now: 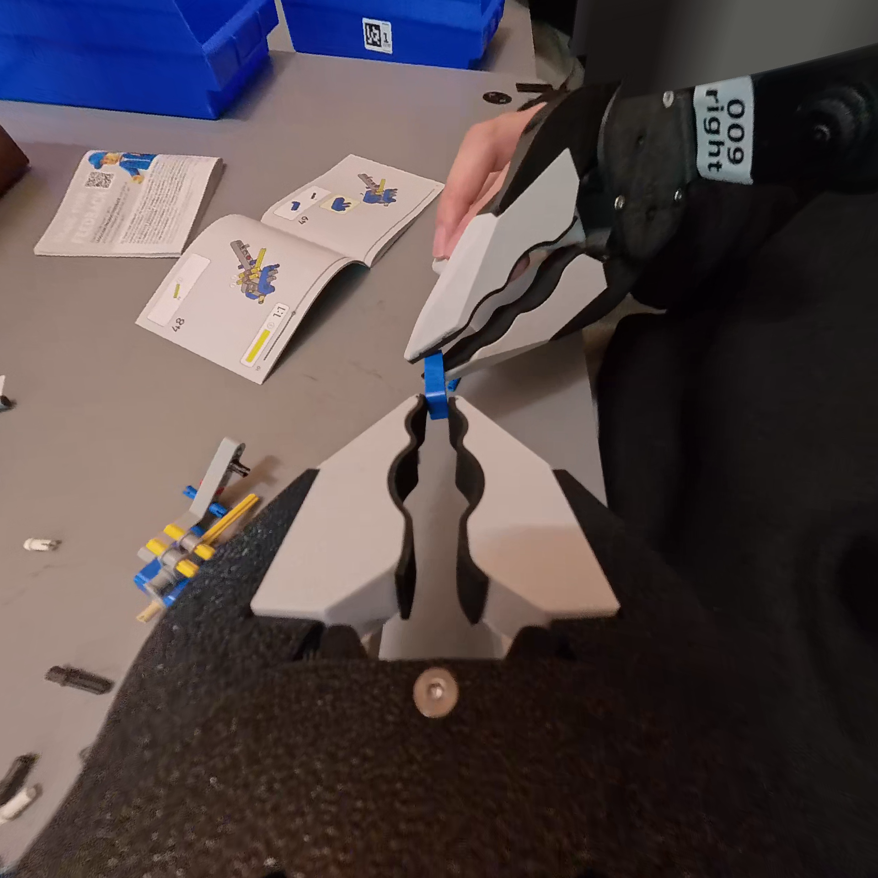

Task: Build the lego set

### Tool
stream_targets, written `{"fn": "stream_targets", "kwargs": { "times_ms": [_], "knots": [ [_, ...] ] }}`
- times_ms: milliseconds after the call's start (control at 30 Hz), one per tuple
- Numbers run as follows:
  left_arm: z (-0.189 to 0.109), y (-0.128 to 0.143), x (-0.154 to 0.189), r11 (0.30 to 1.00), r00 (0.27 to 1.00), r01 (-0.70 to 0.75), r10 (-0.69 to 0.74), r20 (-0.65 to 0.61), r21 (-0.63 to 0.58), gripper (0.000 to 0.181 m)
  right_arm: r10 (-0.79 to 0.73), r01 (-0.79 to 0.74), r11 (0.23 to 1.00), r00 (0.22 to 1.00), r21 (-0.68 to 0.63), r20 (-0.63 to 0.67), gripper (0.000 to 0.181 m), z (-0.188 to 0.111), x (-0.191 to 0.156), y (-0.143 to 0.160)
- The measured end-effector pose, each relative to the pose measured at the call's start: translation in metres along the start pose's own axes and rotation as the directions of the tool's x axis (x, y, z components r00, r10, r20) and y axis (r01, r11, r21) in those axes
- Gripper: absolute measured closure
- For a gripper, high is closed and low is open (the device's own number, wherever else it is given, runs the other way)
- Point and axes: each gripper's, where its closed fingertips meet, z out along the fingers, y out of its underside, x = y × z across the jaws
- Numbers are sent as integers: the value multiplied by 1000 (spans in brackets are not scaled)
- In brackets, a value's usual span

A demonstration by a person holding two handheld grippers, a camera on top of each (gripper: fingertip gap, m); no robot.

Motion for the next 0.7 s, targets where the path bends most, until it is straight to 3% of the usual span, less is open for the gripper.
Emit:
{"fn": "stream_targets", "kwargs": {
  "times_ms": [33, 433, 700],
  "knots": [
    [0, 1, 0, 1000, 1000, -23, 23, 3, -9, 176, -6, 6, 1000, 1000, -1, 1, 174, 0, -1, 0],
    [0, -5, 2, 973, 974, -229, 229, -2, 23, 177, 161, -166, 983, 985, 77, 65, 172, -7, 1, -5],
    [9, 0, -2, 988, 988, -152, 151, -24, -9, 177, 151, -153, 988, 986, 23, 65, 172, -5, -3, 7]
  ]
}}
